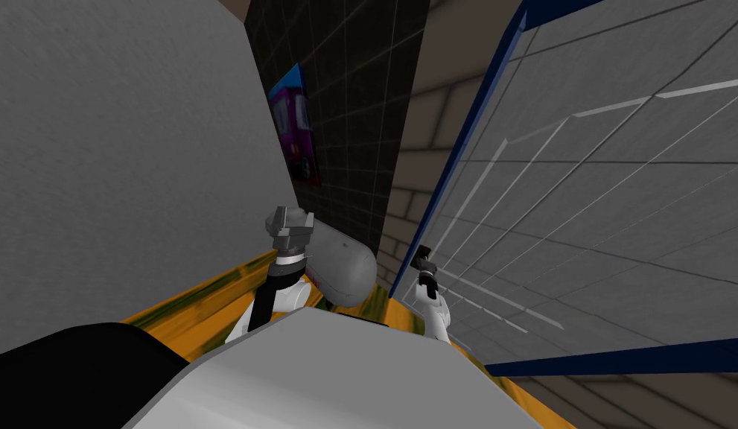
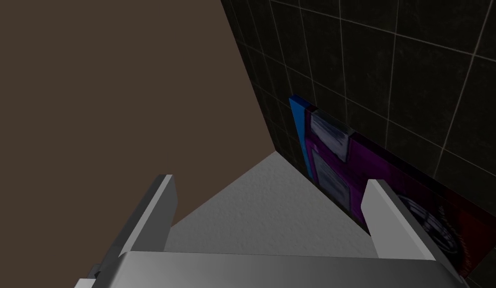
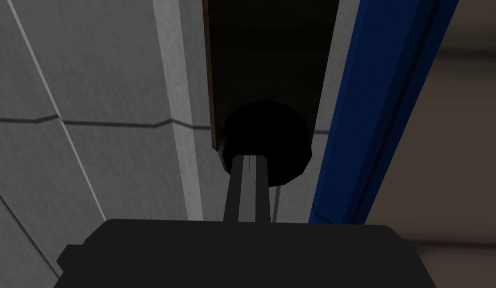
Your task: Pull the door open
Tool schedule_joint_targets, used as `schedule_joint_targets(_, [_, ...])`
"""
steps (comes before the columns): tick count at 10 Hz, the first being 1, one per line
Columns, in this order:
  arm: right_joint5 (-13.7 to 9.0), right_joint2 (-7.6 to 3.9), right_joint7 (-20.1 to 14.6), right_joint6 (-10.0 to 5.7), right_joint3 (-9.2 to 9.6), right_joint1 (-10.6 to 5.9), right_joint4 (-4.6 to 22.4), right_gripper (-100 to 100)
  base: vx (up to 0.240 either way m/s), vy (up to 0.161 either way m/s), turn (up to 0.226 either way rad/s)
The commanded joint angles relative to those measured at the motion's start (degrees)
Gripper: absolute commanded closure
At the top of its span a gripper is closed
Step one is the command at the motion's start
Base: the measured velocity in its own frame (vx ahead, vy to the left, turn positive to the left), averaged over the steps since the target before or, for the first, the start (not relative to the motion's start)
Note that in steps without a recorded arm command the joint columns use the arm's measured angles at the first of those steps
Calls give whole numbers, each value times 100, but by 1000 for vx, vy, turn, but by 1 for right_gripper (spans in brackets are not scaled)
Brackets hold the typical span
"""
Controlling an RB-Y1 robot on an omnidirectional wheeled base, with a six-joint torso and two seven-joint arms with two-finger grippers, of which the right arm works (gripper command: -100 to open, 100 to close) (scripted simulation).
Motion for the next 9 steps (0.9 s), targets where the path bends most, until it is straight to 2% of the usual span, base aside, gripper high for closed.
schedule_joint_targets(1, [-2, -120, -9, 11, 9, -8, -3, -100, -143, -12, 53])
schedule_joint_targets(2, [-3, -157, -13, 15, 13, -11, -4, -100, -224, -27, 31])
schedule_joint_targets(5, [-10, -393, -47, 54, 45, -42, -14, -100, -173, 34, 21])
schedule_joint_targets(7, [-19, -459, -90, 104, 87, -80, -26, -100, -162, 92, -22])
schedule_joint_targets(9, [-30, -182, -145, 168, 140, -129, -42, -100, -106, 172, -99])
